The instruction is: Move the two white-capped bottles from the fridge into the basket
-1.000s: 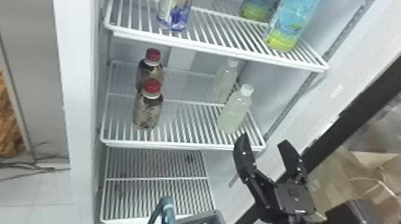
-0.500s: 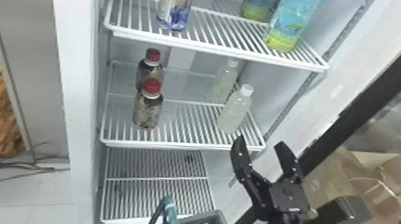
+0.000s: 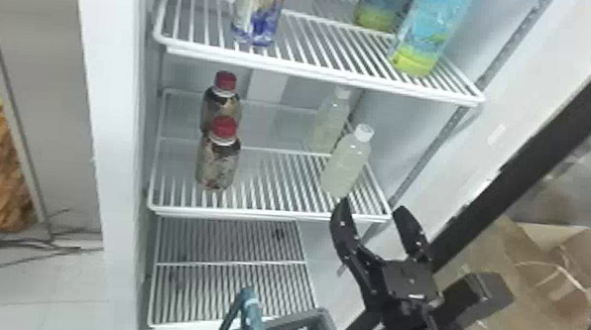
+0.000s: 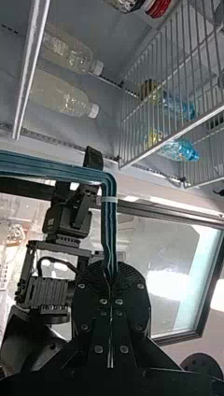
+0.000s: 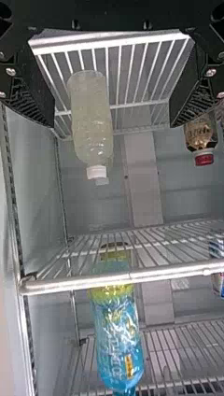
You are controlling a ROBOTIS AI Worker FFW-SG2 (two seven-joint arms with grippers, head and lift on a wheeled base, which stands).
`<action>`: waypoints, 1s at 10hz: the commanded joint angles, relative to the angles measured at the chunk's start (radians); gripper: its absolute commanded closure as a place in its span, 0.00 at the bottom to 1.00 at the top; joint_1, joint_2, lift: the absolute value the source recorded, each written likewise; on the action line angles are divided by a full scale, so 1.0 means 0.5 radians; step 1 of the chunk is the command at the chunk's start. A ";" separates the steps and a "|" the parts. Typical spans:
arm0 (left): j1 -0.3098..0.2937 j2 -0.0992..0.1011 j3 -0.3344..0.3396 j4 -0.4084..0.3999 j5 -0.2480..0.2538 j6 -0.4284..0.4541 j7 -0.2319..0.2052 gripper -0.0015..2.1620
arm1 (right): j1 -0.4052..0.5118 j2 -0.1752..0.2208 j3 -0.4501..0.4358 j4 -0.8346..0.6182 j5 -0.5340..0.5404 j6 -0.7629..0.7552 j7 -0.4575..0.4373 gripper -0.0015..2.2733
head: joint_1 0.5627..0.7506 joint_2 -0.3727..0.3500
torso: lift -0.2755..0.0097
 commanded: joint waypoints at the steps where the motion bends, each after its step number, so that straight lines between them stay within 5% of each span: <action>1: 0.000 0.000 0.000 0.000 0.000 0.000 0.000 0.52 | -0.029 -0.007 -0.004 0.032 0.006 0.027 0.001 0.06 | 0.70 0.03 | 0.05; 10: 0.010 -0.003 0.008 0.000 0.004 0.000 0.000 0.52 | -0.329 -0.050 -0.020 0.302 0.058 0.101 0.001 0.06 | 0.70 0.03 | 0.05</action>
